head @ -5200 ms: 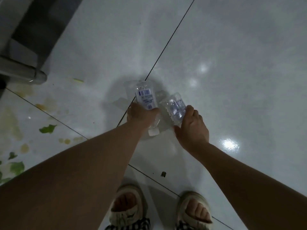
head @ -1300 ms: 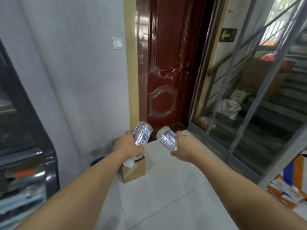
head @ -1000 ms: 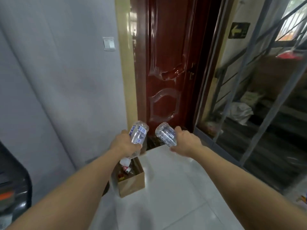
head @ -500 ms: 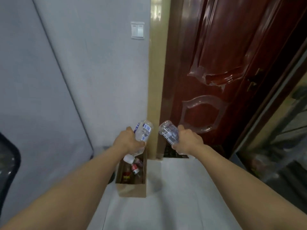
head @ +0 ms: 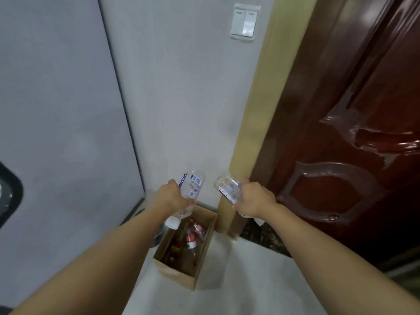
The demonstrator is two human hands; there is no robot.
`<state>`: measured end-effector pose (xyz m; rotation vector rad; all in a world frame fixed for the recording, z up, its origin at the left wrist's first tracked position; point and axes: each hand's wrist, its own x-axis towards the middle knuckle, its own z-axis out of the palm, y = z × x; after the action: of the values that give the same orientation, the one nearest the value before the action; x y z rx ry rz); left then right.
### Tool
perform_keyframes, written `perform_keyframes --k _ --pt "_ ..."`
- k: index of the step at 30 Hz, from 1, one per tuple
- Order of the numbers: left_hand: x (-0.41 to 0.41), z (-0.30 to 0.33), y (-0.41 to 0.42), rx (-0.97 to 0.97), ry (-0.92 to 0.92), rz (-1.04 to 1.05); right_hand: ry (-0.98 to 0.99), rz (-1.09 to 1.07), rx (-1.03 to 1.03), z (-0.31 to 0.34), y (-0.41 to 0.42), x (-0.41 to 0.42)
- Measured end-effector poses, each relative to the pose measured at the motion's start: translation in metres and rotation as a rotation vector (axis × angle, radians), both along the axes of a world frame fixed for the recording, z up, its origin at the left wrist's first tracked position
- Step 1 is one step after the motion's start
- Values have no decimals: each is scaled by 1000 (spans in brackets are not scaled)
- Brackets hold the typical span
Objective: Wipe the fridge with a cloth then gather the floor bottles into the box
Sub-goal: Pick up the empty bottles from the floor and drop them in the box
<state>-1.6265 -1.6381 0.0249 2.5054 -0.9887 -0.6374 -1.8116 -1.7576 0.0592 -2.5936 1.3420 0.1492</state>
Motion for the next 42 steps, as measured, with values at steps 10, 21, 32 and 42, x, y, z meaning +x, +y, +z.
perform_keyframes --k 10,21,32,42 --pt "54 -41 -40 48 88 307 48 322 77 -38 -95 96" --pt "34 -112 -76 132 191 797 141 753 167 -120 -181 194" --pt "-3 -201 -97 197 396 992 291 821 334 -221 -209 199" --pt "11 -339 -114 193 511 1099 307 786 435 -362 -212 215"
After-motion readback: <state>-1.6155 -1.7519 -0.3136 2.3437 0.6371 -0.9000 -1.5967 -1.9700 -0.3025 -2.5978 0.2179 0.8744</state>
